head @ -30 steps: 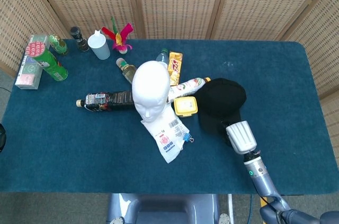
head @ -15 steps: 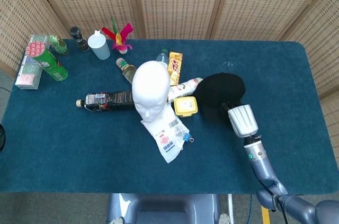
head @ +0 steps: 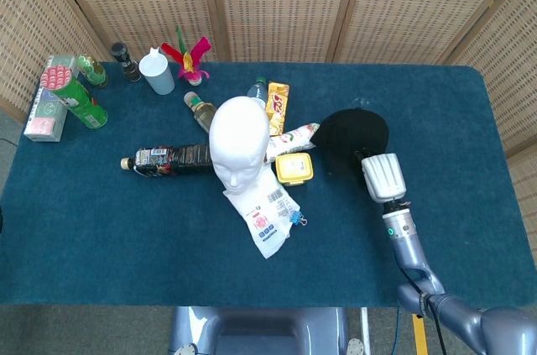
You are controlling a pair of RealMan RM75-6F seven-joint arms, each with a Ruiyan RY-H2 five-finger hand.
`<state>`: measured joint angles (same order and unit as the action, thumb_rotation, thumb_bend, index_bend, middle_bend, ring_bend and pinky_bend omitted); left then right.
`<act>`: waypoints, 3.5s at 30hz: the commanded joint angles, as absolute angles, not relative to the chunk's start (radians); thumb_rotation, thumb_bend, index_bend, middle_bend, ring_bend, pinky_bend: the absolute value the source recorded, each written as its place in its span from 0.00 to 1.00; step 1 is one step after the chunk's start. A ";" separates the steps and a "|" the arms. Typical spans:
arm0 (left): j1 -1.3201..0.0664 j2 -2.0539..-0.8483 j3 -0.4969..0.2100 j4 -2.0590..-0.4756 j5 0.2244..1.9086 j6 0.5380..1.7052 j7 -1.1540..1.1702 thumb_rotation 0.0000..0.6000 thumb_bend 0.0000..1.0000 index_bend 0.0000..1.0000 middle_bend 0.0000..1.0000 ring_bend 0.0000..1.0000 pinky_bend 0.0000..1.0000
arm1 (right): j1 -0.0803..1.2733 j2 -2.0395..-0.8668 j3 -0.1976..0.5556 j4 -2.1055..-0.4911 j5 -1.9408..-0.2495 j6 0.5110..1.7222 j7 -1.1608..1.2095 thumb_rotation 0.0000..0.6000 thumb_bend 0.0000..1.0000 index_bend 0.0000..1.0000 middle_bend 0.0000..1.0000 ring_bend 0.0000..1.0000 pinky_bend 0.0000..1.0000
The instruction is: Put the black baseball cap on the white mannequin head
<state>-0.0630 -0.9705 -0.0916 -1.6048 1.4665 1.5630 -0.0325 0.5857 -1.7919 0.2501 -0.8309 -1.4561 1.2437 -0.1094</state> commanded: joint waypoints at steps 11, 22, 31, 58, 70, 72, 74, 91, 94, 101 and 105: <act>-0.067 -0.975 -0.096 -1.608 1.467 1.562 -0.028 1.00 0.30 0.63 0.49 0.37 0.39 | 0.575 -1.756 0.257 -0.876 -1.431 1.280 -0.053 1.00 0.54 0.61 0.60 0.72 0.89; -0.065 -0.980 -0.098 -1.600 1.458 1.558 -0.031 1.00 0.30 0.63 0.49 0.37 0.39 | 0.572 -1.737 0.261 -0.910 -1.451 1.358 0.009 1.00 0.54 0.61 0.62 0.74 0.90; -0.069 -0.980 -0.101 -1.604 1.461 1.557 -0.025 1.00 0.30 0.63 0.49 0.37 0.39 | 0.575 -1.737 0.259 -0.841 -1.522 1.504 0.107 1.00 0.54 0.61 0.62 0.74 0.90; -0.081 -0.996 -0.090 -1.635 1.462 1.529 0.025 1.00 0.30 0.63 0.49 0.37 0.39 | 0.680 -1.711 0.284 -0.690 -1.615 1.730 0.270 1.00 0.54 0.61 0.62 0.74 0.90; -0.081 -1.003 -0.086 -1.653 1.451 1.520 0.051 1.00 0.30 0.63 0.49 0.37 0.39 | 0.780 -1.746 0.304 -0.623 -1.618 1.749 0.307 1.00 0.53 0.61 0.62 0.74 0.90; -0.079 -1.003 -0.085 -1.655 1.447 1.520 0.055 1.00 0.30 0.63 0.49 0.37 0.39 | 0.799 -1.753 0.303 -0.612 -1.618 1.742 0.309 1.00 0.53 0.61 0.62 0.74 0.90; -0.076 -1.003 -0.084 -1.657 1.444 1.521 0.056 1.00 0.30 0.63 0.49 0.37 0.39 | 0.813 -1.757 0.303 -0.602 -1.617 1.737 0.312 1.00 0.53 0.61 0.62 0.74 0.90; -0.056 -0.994 -0.080 -1.657 1.420 1.528 0.057 1.00 0.30 0.63 0.49 0.37 0.39 | 0.935 -1.809 0.304 -0.485 -1.587 1.677 0.345 1.00 0.53 0.61 0.62 0.74 0.89; -0.054 -0.995 -0.079 -1.653 1.418 1.527 0.055 1.00 0.30 0.63 0.49 0.37 0.39 | 0.952 -1.817 0.305 -0.466 -1.576 1.656 0.349 1.00 0.53 0.61 0.62 0.74 0.89; -0.052 -1.002 -0.078 -1.640 1.408 1.517 0.048 1.00 0.30 0.63 0.49 0.37 0.39 | 0.991 -1.846 0.311 -0.414 -1.549 1.626 0.352 1.00 0.52 0.61 0.62 0.74 0.88; -0.050 -1.004 -0.077 -1.635 1.407 1.516 0.045 1.00 0.30 0.63 0.49 0.37 0.39 | 1.015 -1.864 0.316 -0.384 -1.530 1.608 0.346 1.00 0.52 0.61 0.61 0.74 0.88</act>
